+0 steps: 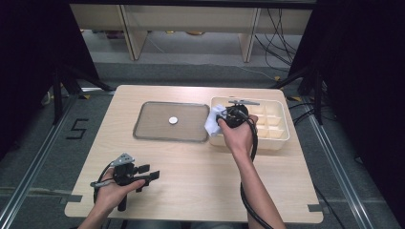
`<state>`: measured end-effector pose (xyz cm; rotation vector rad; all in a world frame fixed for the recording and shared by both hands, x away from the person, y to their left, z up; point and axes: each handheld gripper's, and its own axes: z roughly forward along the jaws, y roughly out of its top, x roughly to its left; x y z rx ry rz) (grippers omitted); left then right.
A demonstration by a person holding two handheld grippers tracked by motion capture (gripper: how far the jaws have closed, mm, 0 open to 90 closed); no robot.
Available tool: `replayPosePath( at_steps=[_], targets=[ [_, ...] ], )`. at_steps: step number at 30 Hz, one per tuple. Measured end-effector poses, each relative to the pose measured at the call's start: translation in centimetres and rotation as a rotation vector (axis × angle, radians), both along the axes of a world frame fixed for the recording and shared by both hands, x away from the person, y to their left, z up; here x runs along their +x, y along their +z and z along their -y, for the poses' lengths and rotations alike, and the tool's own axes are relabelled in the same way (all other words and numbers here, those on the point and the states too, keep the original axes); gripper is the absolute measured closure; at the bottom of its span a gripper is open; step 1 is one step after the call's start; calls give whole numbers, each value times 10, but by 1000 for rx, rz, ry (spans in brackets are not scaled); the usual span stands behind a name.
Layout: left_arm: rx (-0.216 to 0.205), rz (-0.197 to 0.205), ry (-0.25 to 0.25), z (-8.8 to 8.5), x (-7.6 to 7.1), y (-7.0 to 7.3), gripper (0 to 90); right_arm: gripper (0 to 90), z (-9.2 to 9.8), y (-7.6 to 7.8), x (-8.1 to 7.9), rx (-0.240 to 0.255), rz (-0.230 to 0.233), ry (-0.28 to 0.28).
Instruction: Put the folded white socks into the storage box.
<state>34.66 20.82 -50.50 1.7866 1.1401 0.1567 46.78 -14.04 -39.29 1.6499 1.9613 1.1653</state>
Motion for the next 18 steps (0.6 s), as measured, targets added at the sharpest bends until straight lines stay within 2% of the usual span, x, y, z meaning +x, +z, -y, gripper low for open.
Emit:
replayPosePath(
  at_steps=[1, 6, 7, 8, 10, 18],
  targets=[
    [0, -1, 0, 0, 0, 0, 400, 687, 2, -1, 2, -19, 19, 16],
    [9, -4, -2, 1, -1, 0, 401, 685, 4, -3, 5, -42, 15, -9],
    [6, -6, 1, 1, -1, 0, 401, 686, 2, -2, 4, -27, 1, -25],
    [10, -2, -1, 1, -1, 0, 401, 686, 4, -3, 6, -47, 16, -11],
    [4, -1, -3, 1, 0, 0, 400, 685, 6, -4, 7, -38, 23, -1],
    [12, -1, 0, 1, -1, -1, 401, 685, 8, -5, 10, -56, 17, -3]
  ],
)
